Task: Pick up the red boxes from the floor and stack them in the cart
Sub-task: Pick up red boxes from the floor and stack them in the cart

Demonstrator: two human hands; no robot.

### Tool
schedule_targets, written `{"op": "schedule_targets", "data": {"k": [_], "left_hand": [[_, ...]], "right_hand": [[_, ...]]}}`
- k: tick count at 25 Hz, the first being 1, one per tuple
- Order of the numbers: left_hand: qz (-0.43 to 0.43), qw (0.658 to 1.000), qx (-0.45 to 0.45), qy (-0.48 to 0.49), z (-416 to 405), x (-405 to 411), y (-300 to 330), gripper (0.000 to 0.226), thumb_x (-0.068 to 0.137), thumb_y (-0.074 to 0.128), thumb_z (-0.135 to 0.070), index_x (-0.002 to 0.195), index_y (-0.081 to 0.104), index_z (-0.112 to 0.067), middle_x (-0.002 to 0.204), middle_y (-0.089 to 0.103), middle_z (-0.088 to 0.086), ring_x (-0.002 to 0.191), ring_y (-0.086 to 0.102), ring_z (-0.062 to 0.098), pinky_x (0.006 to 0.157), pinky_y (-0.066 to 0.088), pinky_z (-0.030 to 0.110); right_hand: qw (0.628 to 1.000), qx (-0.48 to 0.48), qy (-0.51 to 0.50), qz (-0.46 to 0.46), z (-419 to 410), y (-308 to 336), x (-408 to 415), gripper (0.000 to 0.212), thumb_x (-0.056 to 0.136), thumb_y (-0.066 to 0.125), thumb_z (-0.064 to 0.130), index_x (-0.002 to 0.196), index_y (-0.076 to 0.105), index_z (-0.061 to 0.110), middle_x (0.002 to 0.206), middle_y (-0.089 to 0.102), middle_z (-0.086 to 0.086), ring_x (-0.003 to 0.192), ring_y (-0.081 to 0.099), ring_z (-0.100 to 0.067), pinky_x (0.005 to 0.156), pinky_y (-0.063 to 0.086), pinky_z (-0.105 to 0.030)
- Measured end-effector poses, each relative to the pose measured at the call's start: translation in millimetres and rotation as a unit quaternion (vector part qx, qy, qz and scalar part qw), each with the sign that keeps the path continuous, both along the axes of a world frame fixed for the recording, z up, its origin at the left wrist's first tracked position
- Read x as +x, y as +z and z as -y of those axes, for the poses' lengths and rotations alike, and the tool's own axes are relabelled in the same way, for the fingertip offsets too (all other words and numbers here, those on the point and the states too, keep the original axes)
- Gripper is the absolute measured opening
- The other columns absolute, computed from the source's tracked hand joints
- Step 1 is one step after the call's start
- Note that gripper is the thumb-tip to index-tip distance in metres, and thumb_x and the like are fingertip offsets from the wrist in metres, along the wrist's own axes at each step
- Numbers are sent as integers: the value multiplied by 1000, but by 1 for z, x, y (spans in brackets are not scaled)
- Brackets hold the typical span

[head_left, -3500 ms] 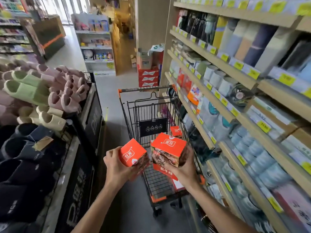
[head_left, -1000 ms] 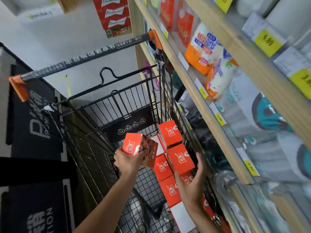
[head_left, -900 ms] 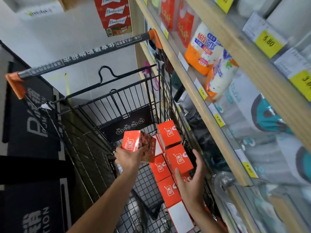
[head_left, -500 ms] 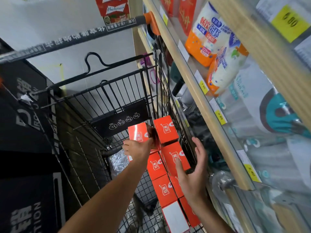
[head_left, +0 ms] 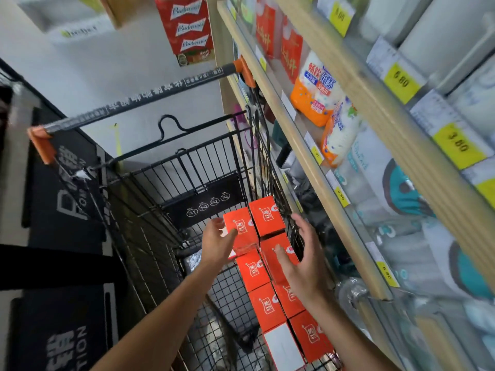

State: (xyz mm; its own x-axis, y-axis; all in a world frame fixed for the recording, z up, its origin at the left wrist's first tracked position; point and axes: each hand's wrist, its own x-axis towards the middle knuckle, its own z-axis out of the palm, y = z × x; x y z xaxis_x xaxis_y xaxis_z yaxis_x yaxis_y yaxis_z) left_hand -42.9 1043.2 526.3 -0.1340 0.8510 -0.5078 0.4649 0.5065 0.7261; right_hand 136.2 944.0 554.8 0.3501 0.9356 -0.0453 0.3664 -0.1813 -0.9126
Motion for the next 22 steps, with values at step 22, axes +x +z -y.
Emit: {"op": "schedule_targets", "data": {"k": [22], "left_hand": [[-265,721,433,-472,22,-108,347,71,94,31,-73,154,26,-36,163,19,-9,152,3,16,121,-4,37]], "right_hand": [[904,72,157,390,36,291,-2,74,93,36,74,154,38,33,157,35,16,148,22,-9,122,22,-35]]}}
